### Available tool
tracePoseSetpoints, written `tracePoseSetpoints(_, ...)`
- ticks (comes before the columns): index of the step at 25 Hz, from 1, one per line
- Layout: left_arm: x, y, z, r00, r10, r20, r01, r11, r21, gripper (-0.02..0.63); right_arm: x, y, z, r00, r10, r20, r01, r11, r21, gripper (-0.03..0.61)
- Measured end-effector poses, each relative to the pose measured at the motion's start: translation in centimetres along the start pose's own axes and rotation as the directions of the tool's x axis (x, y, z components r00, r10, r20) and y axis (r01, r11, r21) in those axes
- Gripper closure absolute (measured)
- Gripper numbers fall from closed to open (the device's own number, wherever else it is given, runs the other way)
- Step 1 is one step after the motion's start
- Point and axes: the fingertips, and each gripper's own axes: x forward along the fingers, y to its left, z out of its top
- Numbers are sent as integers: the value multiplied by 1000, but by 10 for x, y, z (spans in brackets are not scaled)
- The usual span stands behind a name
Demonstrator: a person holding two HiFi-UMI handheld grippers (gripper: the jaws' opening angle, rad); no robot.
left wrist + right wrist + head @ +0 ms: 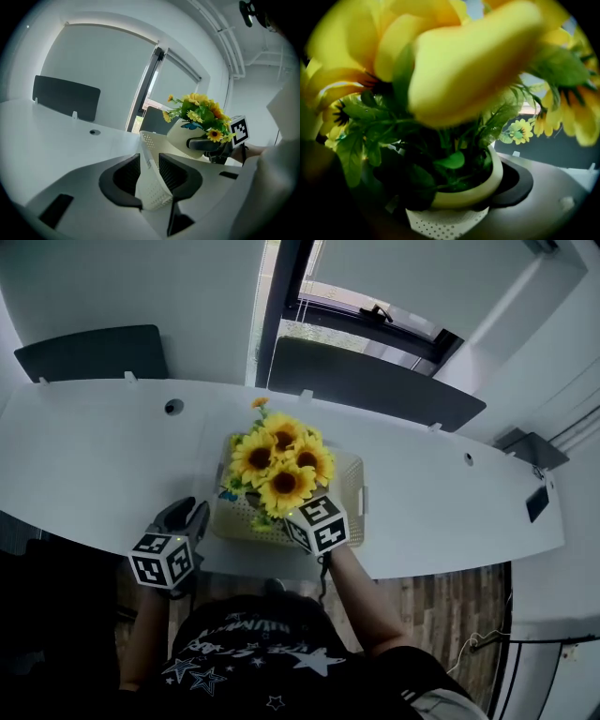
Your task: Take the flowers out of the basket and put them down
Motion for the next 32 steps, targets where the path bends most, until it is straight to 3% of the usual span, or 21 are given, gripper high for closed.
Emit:
tracePoseSetpoints(14, -28, 12, 13, 996, -86, 5, 86, 996, 15, 502, -25, 18, 24, 988, -138, 62, 134, 988, 72, 58)
tracePoseSetpoints(23, -15, 30, 13, 981, -191, -37, 192, 980, 44, 502, -31, 25, 29, 958, -264, 112, 246, 957, 152, 58)
tracePoseSetpoints(32, -95, -2, -14, 945, -325, -50, 328, 939, 107, 502, -112, 122, -6, 917, -389, 89, 352, 893, 279, 58)
